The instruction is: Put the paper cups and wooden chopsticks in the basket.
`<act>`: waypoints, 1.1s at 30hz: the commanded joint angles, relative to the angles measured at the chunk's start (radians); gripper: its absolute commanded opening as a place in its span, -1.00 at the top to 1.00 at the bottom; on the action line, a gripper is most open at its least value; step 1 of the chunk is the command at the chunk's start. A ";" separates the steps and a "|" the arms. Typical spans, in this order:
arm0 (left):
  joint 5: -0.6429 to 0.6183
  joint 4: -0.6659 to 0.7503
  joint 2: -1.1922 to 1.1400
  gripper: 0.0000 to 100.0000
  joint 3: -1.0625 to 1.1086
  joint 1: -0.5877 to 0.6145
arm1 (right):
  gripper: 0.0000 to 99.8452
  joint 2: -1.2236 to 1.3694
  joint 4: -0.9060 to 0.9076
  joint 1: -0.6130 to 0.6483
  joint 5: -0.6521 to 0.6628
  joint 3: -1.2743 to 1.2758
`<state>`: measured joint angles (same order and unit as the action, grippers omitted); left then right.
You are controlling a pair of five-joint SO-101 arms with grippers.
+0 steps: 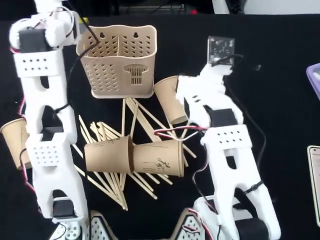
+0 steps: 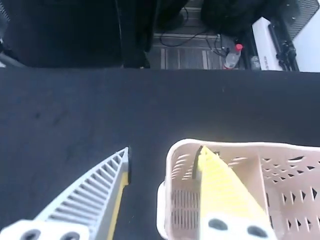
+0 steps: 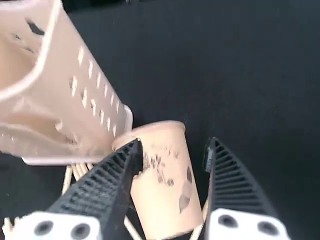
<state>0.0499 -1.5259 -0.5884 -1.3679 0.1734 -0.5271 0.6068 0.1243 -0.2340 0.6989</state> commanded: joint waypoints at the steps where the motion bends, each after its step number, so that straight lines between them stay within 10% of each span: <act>1: -0.008 -0.087 0.008 0.55 -0.117 0.056 | 0.60 0.065 -0.049 -0.034 -0.028 -0.104; 12: -0.002 -0.236 0.011 0.55 -0.058 0.226 | 0.60 0.690 -0.023 -0.066 -0.249 -0.636; 33: -0.006 -0.235 0.008 0.55 -0.002 0.280 | 0.60 0.941 0.672 -0.063 0.373 -0.946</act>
<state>0.0483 -1.7561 -0.5884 -1.3617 0.4434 0.4856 1.1838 0.0752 0.0713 -0.1926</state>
